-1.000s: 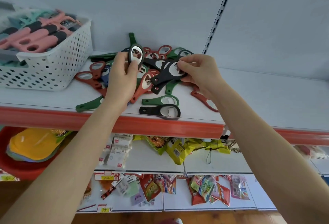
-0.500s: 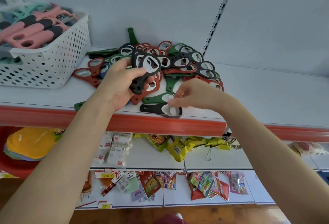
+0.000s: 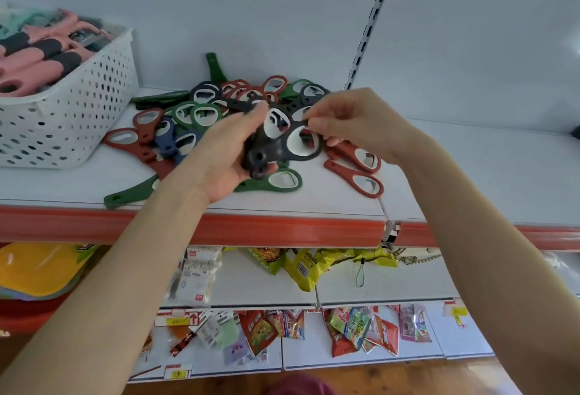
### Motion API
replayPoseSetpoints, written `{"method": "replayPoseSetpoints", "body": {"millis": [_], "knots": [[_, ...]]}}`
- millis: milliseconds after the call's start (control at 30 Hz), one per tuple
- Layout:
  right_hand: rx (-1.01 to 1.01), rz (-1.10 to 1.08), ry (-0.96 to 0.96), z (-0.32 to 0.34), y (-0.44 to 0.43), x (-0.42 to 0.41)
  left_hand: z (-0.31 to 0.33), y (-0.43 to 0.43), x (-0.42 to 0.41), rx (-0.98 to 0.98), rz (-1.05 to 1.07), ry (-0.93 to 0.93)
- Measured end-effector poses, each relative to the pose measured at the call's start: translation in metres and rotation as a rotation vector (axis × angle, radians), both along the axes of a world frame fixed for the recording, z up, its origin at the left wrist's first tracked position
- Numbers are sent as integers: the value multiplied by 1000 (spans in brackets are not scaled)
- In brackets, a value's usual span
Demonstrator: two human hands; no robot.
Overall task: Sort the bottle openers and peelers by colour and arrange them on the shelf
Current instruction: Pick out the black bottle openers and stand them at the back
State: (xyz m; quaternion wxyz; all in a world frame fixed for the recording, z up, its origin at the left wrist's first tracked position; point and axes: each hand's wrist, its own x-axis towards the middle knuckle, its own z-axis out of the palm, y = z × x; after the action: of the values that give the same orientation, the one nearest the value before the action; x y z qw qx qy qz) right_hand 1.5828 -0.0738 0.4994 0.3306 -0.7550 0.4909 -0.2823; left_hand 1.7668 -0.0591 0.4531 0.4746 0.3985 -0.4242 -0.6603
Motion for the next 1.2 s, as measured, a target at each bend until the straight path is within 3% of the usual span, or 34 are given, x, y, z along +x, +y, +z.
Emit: {"method": "replayPoseSetpoints", "body": {"millis": [167, 267, 400, 733, 900, 1000, 1100, 1200], "knots": [[-164, -101, 0, 0, -36, 12, 0, 1, -9, -4, 86, 47], [-253, -323, 268, -12, -67, 6, 1, -5, -5, 18, 195, 98], [-152, -327, 464, -33, -88, 1, 4, -10, -4, -3, 286, 124], [-127, -339, -179, 6, -80, -47, 8, -25, -36, -9, 382, 107], [80, -155, -394, 13, -60, -62, 15, -32, -67, 48, 152, 172], [52, -133, -350, 0, -55, -59, 16, -30, -84, 46, 31, 178], [-46, -234, -306, -10, -60, -66, 13, -30, -92, 42, 72, 169], [-57, -340, 69, -23, -69, -81, 11, -31, -91, 36, 109, 198]]}}
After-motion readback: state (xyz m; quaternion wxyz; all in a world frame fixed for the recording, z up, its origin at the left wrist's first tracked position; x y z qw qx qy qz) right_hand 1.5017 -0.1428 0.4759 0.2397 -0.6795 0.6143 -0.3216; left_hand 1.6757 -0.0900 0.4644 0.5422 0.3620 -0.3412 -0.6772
